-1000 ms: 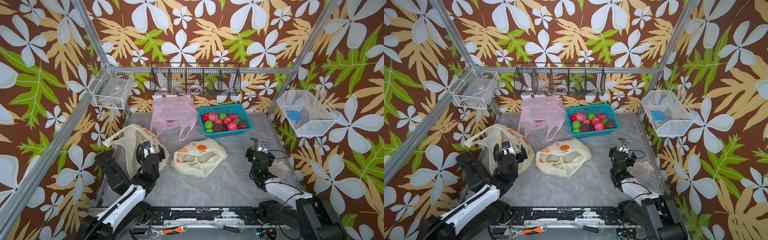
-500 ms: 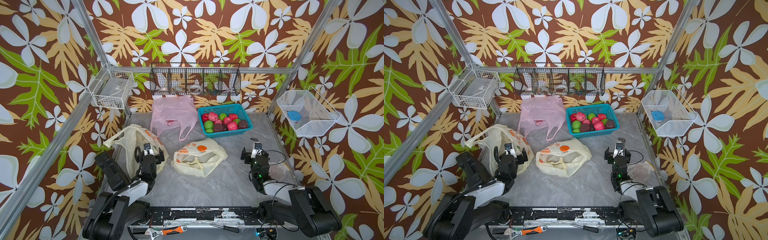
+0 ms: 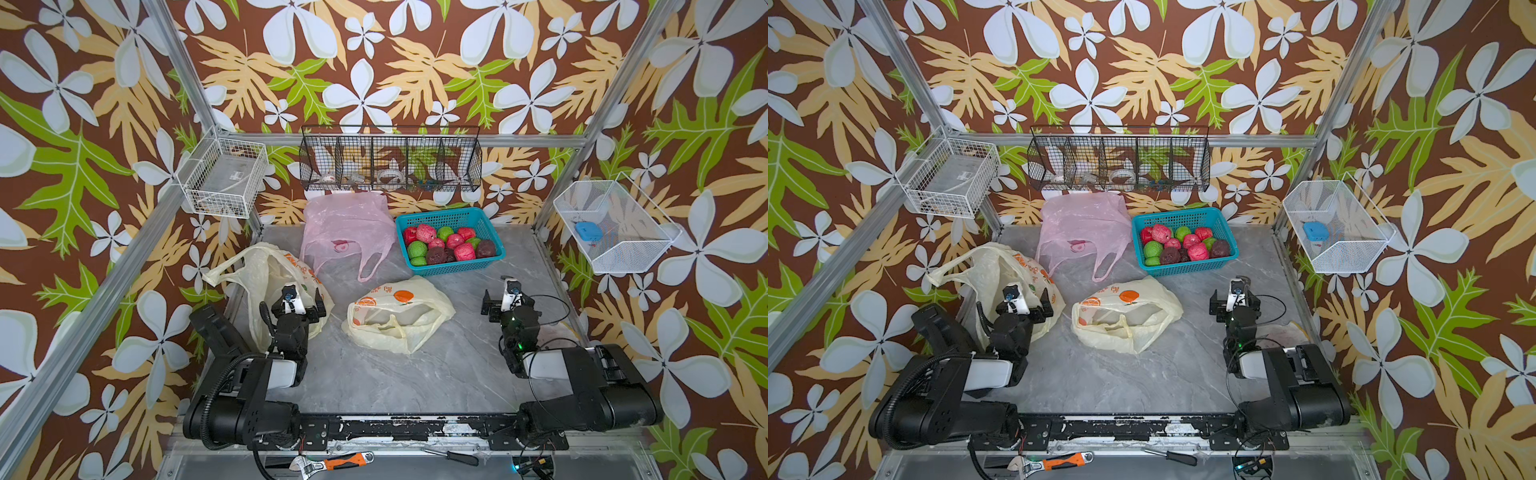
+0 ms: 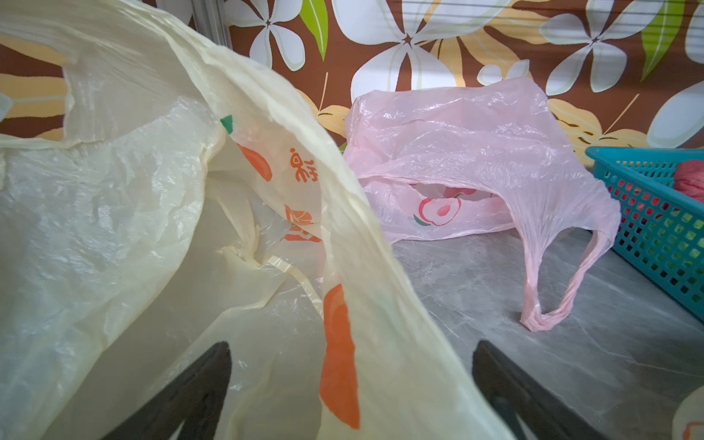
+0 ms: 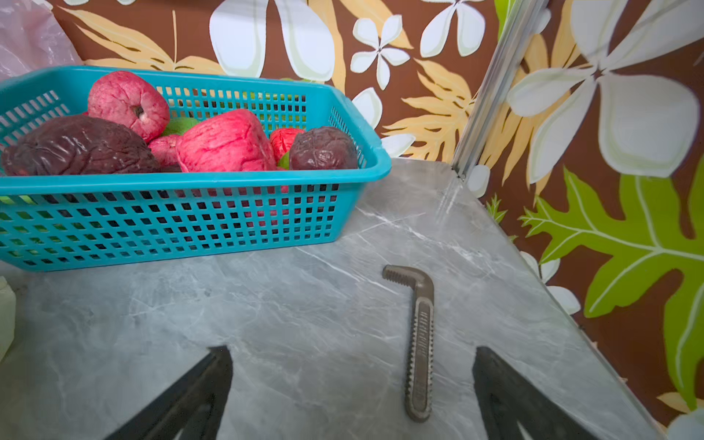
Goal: Untie the knot of a plastic bag & take out the apple
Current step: Reset both arms
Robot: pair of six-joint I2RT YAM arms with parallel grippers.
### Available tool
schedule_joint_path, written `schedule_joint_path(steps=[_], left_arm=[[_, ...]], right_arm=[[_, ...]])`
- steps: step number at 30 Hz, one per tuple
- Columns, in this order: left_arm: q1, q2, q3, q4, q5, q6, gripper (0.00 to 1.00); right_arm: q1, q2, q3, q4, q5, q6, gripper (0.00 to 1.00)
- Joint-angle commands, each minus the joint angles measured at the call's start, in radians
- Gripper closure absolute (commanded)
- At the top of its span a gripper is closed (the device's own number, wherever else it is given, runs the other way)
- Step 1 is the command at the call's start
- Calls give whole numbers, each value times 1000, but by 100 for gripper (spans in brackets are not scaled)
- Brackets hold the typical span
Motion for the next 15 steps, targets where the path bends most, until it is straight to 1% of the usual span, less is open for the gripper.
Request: schedule_joint_path(steps=[1, 15], left_arm=[[2, 3, -1, 69, 19, -7, 0], [2, 4, -1, 69, 21, -6, 0]], right_arm=[[-23, 6, 14, -3, -68, 35, 1], [-22, 6, 14, -6, -67, 37, 1]])
